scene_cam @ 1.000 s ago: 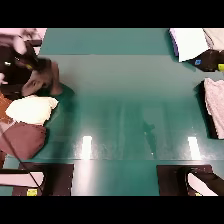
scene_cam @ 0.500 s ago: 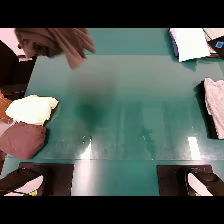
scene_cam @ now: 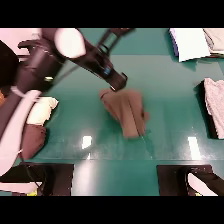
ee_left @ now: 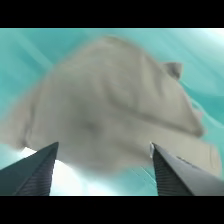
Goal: Fold the shirts.
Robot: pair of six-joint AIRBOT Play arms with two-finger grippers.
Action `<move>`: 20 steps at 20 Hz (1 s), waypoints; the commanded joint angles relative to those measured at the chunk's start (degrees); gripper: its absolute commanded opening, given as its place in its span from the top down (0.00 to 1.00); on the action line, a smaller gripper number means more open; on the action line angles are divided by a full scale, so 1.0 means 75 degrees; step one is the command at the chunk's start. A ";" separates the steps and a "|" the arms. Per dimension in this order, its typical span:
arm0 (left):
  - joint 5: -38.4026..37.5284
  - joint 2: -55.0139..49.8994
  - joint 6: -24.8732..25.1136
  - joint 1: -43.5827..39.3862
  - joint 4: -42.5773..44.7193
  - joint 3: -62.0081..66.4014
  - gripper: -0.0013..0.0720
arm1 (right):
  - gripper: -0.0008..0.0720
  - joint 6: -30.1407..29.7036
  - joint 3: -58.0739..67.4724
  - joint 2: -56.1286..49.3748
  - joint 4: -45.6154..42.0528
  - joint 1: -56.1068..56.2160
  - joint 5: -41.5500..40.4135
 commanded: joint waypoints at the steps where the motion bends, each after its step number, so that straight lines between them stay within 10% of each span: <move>1: 0.0405 -0.0603 -0.0219 0.0099 0.0440 0.0009 0.07 | 0.97 -0.0003 0.0679 -0.0411 -0.0009 0.0000 0.0877; 6: 0.0959 -0.0848 -0.1000 0.1900 0.0233 -0.0420 0.07 | 0.97 -0.0003 0.0705 -0.0729 -0.0009 0.0000 0.1393; 19: 0.1993 -0.3075 -0.0175 0.2559 -0.2736 -0.1282 0.08 | 0.97 0.0003 -0.2154 -0.0568 0.0000 0.0000 0.0778; 20: 0.1961 -0.3069 -0.0178 0.2559 -0.2745 -0.1282 0.36 | 0.97 0.0003 -0.2465 -0.0472 0.0000 0.0000 0.0746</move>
